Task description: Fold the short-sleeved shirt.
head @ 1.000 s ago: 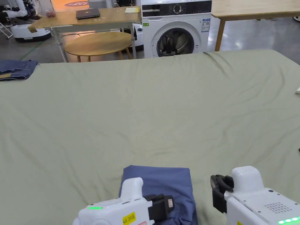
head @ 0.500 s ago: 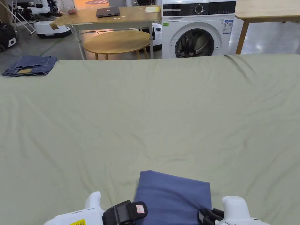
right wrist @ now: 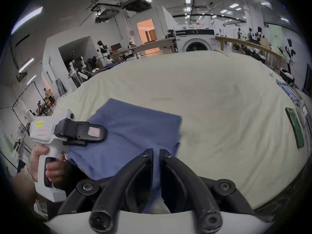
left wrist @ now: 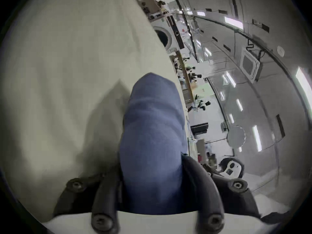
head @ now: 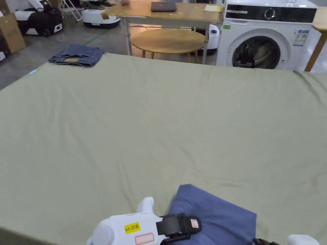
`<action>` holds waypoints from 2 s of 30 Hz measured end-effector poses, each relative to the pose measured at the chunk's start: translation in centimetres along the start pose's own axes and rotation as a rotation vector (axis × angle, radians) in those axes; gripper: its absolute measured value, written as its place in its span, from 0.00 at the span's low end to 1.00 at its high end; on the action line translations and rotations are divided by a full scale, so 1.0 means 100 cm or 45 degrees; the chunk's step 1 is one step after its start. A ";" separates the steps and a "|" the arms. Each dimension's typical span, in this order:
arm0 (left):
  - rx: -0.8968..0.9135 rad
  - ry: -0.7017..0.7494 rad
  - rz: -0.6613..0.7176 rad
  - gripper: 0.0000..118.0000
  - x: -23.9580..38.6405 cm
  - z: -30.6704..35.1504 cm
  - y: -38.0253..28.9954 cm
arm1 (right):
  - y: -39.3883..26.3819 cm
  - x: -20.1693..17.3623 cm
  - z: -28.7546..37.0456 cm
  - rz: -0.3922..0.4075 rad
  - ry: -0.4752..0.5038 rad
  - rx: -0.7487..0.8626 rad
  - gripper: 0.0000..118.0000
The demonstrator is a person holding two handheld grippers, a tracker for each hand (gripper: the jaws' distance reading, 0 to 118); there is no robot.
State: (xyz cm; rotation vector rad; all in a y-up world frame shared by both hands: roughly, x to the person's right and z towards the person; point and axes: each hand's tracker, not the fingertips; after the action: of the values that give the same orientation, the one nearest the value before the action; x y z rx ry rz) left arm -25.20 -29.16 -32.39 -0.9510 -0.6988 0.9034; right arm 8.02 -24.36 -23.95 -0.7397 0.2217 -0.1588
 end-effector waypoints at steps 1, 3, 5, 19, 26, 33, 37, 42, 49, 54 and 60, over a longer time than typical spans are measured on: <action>0.009 0.024 -0.016 0.24 -0.002 0.017 0.010 | 0.003 -0.006 -0.001 0.017 -0.002 0.003 0.06; 0.066 0.090 -0.052 0.24 -0.011 0.056 0.033 | 0.009 -0.018 -0.003 0.039 0.007 0.008 0.06; 0.120 0.171 -0.082 0.24 -0.024 0.103 0.057 | 0.012 -0.033 -0.008 0.056 0.022 0.011 0.06; 0.386 0.494 0.033 0.25 -0.137 0.298 0.197 | 0.028 -0.115 -0.054 0.178 0.117 -0.047 0.06; 0.530 0.450 0.085 0.87 -0.143 0.319 0.191 | 0.040 -0.114 -0.052 0.197 0.094 -0.033 0.06; 0.779 0.537 0.253 0.70 -0.130 0.374 0.176 | 0.039 -0.109 -0.039 0.173 0.093 0.001 0.06; 0.703 0.756 0.154 0.03 -0.107 0.348 0.151 | 0.036 -0.106 -0.026 0.155 0.107 0.022 0.06; 0.712 0.749 -0.131 0.03 -0.048 0.291 0.130 | 0.051 -0.081 0.003 0.118 0.040 0.120 0.06; 0.815 0.889 -0.852 0.03 0.102 0.167 0.100 | 0.123 -0.040 0.069 0.156 -0.183 0.454 0.06; 0.872 0.780 -1.095 0.03 0.201 0.105 0.085 | 0.173 -0.023 0.116 0.138 -0.267 0.720 0.06; 0.869 0.839 -1.305 0.03 0.257 0.062 0.081 | 0.197 -0.016 0.146 0.193 -0.346 0.828 0.06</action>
State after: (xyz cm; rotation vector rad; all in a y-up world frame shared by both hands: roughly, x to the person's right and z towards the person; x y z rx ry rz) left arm -21.20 -1.80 -34.18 -0.1505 -0.1915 -0.1277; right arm 11.45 -0.19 -26.70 -0.0913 -0.0391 0.0194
